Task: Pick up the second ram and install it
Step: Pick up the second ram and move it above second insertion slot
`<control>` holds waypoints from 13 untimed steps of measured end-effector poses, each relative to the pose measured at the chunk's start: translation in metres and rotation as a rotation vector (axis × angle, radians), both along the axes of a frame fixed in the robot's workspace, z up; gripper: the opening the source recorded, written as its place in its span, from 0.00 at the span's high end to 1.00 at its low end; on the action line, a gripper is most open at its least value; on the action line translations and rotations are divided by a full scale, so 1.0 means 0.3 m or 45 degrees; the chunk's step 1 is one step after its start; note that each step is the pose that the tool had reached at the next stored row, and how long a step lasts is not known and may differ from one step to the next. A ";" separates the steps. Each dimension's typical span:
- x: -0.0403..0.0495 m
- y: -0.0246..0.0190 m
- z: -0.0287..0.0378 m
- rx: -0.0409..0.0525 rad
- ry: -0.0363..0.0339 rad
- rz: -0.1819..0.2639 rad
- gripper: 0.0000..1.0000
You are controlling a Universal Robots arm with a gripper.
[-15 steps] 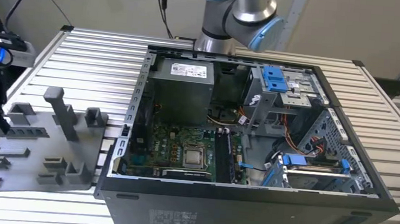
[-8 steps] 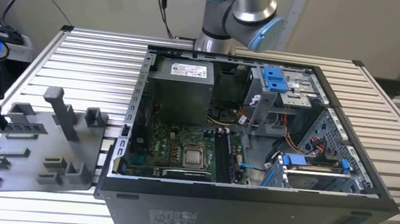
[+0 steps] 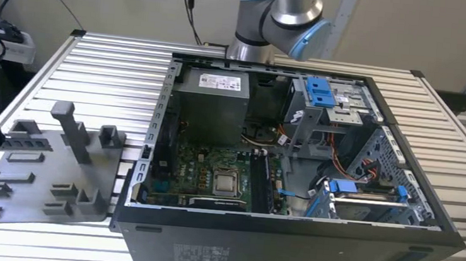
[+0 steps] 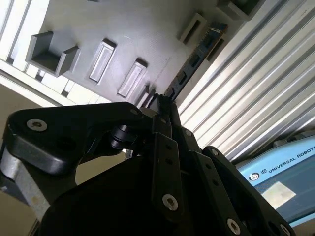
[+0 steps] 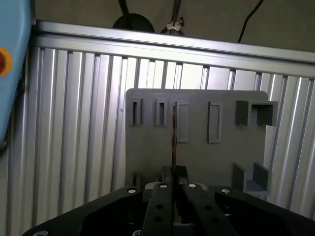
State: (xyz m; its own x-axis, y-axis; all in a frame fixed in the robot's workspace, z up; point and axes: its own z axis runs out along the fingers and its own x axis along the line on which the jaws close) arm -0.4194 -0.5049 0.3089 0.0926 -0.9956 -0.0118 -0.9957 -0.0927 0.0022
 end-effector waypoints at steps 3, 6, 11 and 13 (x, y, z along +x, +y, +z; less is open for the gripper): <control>0.000 0.000 0.014 0.001 0.0000 0.000 0.86; 0.000 0.000 0.026 0.002 -0.0001 -0.001 0.86; -0.001 0.000 0.054 0.005 0.0000 -0.002 0.86; -0.001 0.000 0.061 0.008 0.0000 -0.005 0.86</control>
State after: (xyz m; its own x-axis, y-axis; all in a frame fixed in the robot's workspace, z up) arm -0.4195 -0.5049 0.3271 0.0887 -0.9959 -0.0178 -0.9960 -0.0888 0.0016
